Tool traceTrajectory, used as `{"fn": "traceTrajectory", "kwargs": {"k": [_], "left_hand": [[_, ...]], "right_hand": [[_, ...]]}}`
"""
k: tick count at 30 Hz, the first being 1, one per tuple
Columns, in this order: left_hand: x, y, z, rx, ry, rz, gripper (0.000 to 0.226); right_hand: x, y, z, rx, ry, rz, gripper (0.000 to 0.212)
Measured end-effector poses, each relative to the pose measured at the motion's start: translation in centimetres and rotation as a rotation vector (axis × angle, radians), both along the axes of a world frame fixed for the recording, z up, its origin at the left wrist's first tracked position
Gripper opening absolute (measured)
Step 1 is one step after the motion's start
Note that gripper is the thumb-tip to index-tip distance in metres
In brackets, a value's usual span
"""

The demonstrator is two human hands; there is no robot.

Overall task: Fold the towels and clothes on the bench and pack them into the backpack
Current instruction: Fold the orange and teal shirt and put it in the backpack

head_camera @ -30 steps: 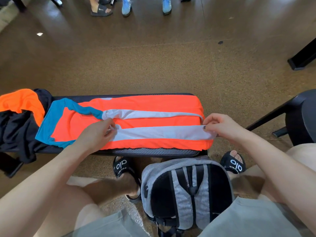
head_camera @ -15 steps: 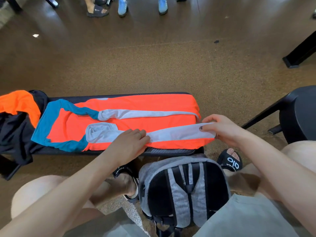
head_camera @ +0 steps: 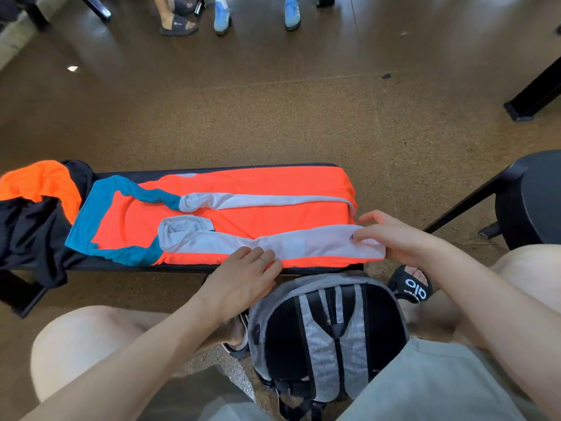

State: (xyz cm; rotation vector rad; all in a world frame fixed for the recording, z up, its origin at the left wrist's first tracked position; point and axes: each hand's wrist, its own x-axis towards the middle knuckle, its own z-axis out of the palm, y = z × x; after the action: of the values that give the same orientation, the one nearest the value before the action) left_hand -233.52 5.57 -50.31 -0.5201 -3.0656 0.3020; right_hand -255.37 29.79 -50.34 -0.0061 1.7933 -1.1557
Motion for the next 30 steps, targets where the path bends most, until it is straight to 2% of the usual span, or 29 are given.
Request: {"fn": "traceTrajectory", "kwargs": {"k": [4,7,12,15,20,23,26,30], "left_hand": [[-1.4,1.8,-0.8,-0.015,-0.017,0.066,0.016],[-1.9,2.2,-1.4,0.000,-0.050,0.119,0.028],[-2.2,2.8,-1.2,0.067,-0.028,0.172,0.026],[-2.8,3.1,-1.5,0.077,-0.023,0.160,0.024],[-2.6,2.8,-2.0,0.139,-0.048,0.070,0.013],[-2.3,2.4,-1.8,0.181,-0.036,0.092,0.011],[-2.7,2.1,-1.4,0.240,0.008,0.175,0.020],[-3.3,1.6,-1.0,0.197,0.071,0.334,0.030]], "right_hand": [[0.0,0.4,-0.6,0.033,0.030,0.029,0.039],[-0.1,0.3,-0.5,-0.013,0.076,-0.028,0.039],[0.1,0.1,-0.6,-0.067,0.105,-0.039,0.058],[0.1,0.0,-0.7,-0.015,0.179,0.027,0.066],[0.2,0.2,-1.3,0.185,0.431,0.181,0.066],[0.2,0.3,-1.5,0.186,0.482,0.213,0.057],[0.2,0.3,-1.4,0.188,0.501,0.218,0.029],[0.1,0.5,-1.3,0.172,0.456,0.219,0.013]]}}
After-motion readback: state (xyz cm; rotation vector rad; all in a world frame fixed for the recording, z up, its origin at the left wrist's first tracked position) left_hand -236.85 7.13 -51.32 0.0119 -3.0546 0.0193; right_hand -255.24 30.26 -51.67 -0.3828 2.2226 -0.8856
